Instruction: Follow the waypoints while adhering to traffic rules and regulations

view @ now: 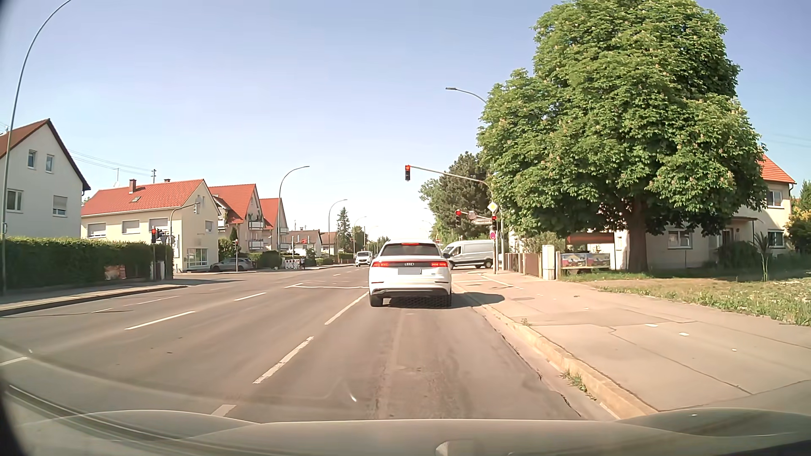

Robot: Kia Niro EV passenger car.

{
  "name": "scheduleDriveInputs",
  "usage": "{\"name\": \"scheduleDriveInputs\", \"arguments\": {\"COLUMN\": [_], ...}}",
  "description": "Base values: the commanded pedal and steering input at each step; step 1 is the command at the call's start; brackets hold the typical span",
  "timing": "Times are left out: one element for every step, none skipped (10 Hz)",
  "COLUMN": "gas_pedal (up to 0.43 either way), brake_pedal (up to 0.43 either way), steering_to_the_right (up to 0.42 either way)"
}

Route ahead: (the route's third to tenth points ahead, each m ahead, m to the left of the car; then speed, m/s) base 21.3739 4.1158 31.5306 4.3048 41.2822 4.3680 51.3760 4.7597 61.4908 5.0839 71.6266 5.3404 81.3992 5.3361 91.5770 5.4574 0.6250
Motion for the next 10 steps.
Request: {"name": "scheduleDriveInputs", "arguments": {"gas_pedal": [0.0,0.0,0.0,0.0,0.0,0.0,0.0,0.0,0.0,0.0], "brake_pedal": [0.274,0.274,0.274,0.28,0.274,0.268,0.268,0.268,0.274,0.274], "steering_to_the_right": [0.006,0.006,0.006,0.006,0.006,0.007,0.007,0.007,0.007,0.007]}}
